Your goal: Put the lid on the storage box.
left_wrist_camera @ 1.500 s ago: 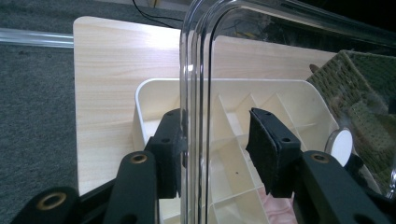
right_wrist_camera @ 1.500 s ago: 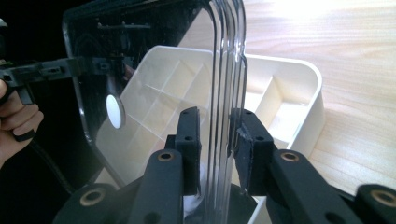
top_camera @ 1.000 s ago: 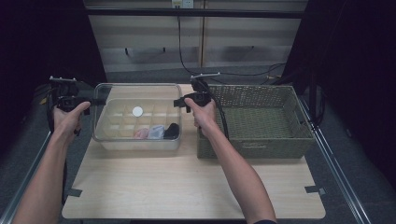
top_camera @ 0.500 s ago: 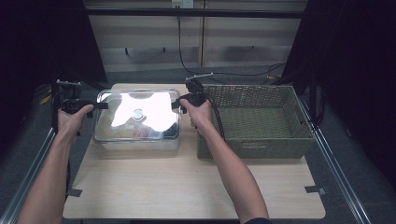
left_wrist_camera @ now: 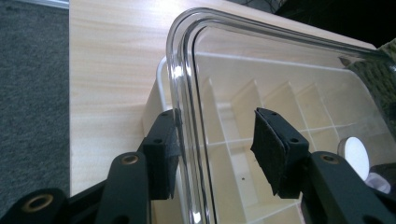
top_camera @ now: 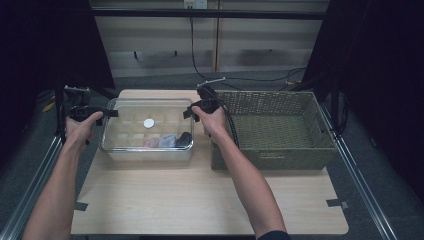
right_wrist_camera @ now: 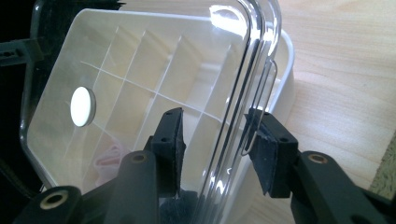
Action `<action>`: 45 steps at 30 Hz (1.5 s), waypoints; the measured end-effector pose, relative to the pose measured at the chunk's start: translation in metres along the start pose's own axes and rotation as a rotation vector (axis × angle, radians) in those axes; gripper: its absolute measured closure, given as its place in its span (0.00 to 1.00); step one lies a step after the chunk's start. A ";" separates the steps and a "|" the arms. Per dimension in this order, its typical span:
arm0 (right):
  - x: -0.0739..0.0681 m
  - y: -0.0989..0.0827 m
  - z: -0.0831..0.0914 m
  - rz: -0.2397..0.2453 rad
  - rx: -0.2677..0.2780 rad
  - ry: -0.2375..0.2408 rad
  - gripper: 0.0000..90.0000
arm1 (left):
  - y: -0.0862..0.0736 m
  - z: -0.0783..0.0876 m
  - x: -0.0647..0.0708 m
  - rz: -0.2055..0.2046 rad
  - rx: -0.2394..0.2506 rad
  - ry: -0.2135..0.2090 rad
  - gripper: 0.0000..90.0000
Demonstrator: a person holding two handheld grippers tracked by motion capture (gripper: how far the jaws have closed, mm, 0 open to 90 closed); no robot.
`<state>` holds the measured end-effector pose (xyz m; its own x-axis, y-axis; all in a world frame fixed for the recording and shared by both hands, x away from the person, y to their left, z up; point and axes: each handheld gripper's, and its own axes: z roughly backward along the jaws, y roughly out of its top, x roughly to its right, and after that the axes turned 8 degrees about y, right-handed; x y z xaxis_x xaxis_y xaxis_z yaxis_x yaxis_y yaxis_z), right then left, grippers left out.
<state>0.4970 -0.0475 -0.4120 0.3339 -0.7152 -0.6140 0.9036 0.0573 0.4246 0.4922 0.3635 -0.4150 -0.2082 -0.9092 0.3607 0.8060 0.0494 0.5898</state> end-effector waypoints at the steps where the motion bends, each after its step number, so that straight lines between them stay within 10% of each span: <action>1: 0.000 0.001 0.000 0.001 0.008 -0.001 0.63 | 0.001 0.000 -0.001 -0.005 0.001 -0.001 0.58; 45: -0.006 0.004 -0.015 0.013 -0.095 -0.128 0.47 | -0.009 -0.009 -0.007 -0.017 -0.001 0.073 0.57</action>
<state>0.5032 -0.0325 -0.4170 0.3138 -0.7965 -0.5169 0.9228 0.1279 0.3633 0.4915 0.3657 -0.4293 -0.1806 -0.9375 0.2974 0.8033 0.0339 0.5946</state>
